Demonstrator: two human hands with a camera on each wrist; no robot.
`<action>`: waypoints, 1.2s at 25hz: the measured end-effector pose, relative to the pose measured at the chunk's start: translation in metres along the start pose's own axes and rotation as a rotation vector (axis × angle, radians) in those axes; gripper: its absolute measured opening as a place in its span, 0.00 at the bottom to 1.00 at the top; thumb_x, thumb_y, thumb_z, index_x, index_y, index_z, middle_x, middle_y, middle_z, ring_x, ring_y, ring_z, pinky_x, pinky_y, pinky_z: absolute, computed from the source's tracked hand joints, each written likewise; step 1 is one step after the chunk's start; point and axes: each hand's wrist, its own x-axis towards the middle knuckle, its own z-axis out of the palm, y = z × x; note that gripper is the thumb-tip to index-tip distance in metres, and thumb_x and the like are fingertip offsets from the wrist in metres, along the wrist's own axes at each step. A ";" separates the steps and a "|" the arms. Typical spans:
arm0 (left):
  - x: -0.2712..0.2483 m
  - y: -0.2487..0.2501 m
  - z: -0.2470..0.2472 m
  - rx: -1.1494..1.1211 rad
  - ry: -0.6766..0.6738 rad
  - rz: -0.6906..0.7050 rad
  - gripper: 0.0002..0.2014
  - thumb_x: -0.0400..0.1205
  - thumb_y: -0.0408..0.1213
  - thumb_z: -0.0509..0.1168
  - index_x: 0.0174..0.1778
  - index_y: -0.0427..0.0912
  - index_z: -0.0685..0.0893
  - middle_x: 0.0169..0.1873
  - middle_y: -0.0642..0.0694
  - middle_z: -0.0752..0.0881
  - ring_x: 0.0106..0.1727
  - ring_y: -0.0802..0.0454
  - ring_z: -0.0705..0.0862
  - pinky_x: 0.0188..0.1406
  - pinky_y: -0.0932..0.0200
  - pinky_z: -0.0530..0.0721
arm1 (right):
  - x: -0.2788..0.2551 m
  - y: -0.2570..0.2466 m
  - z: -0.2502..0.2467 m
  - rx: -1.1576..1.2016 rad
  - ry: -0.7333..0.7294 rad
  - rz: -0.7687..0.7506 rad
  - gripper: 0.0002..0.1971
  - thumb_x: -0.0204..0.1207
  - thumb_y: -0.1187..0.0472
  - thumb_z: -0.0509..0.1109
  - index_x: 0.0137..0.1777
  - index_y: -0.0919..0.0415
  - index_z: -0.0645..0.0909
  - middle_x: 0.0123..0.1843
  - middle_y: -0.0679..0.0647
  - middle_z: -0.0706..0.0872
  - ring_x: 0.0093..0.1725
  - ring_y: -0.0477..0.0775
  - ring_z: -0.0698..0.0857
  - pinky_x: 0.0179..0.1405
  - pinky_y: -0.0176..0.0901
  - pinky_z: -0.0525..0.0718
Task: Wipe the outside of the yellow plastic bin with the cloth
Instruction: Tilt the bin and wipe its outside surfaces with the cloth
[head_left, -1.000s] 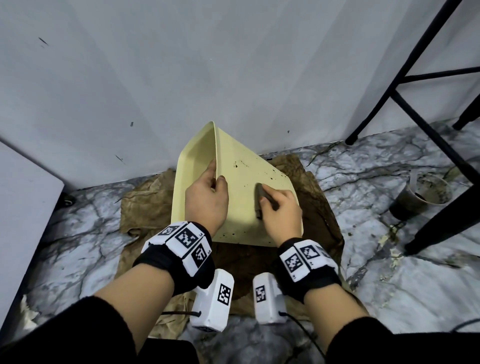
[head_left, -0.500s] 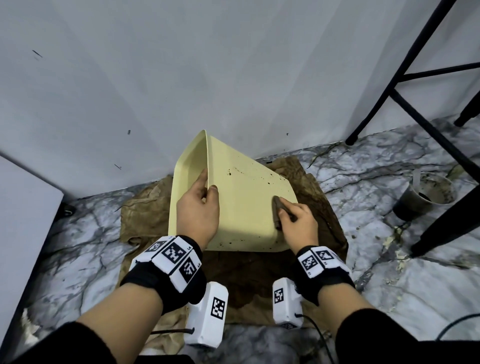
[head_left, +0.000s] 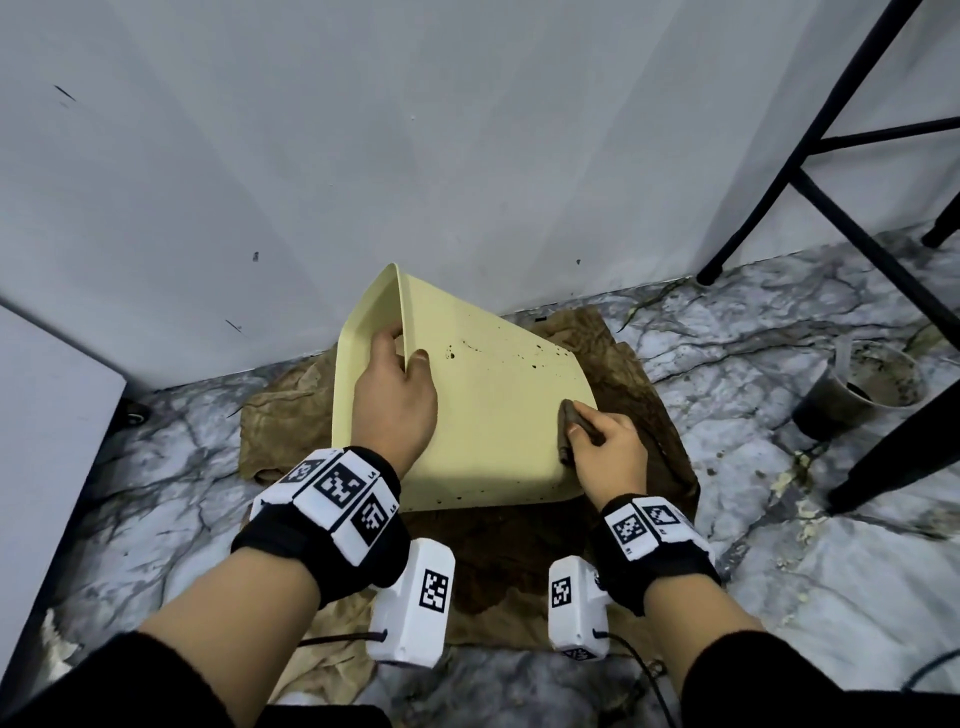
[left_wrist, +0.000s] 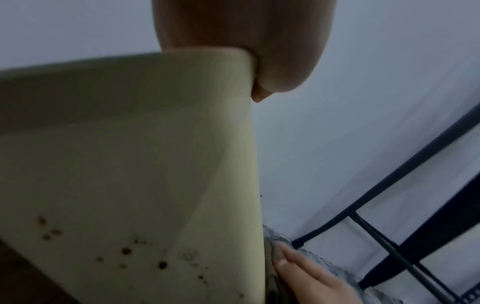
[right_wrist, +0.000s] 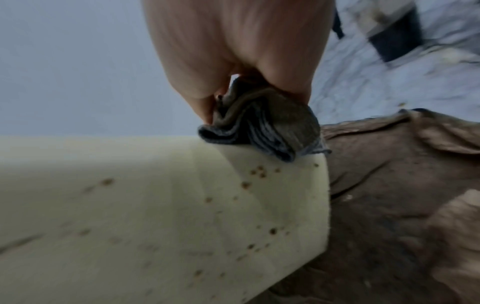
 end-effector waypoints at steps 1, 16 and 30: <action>0.000 -0.001 0.001 -0.007 0.022 0.002 0.16 0.83 0.35 0.54 0.67 0.47 0.71 0.32 0.54 0.77 0.36 0.55 0.79 0.37 0.58 0.75 | -0.004 -0.008 0.004 0.001 -0.005 -0.032 0.15 0.74 0.62 0.67 0.61 0.53 0.82 0.59 0.58 0.80 0.59 0.64 0.78 0.67 0.51 0.75; -0.006 -0.010 0.003 0.014 0.069 0.042 0.18 0.82 0.33 0.57 0.68 0.46 0.75 0.33 0.57 0.75 0.33 0.63 0.75 0.27 0.83 0.70 | -0.036 -0.063 0.027 -0.003 -0.104 -0.284 0.16 0.77 0.59 0.63 0.62 0.43 0.79 0.59 0.51 0.80 0.58 0.56 0.69 0.57 0.36 0.65; -0.001 -0.012 0.004 0.011 0.050 0.034 0.20 0.82 0.35 0.57 0.71 0.46 0.72 0.37 0.54 0.77 0.36 0.64 0.76 0.30 0.83 0.70 | 0.020 0.005 -0.003 0.041 0.036 0.209 0.14 0.77 0.56 0.64 0.61 0.46 0.81 0.67 0.57 0.79 0.67 0.66 0.73 0.75 0.53 0.67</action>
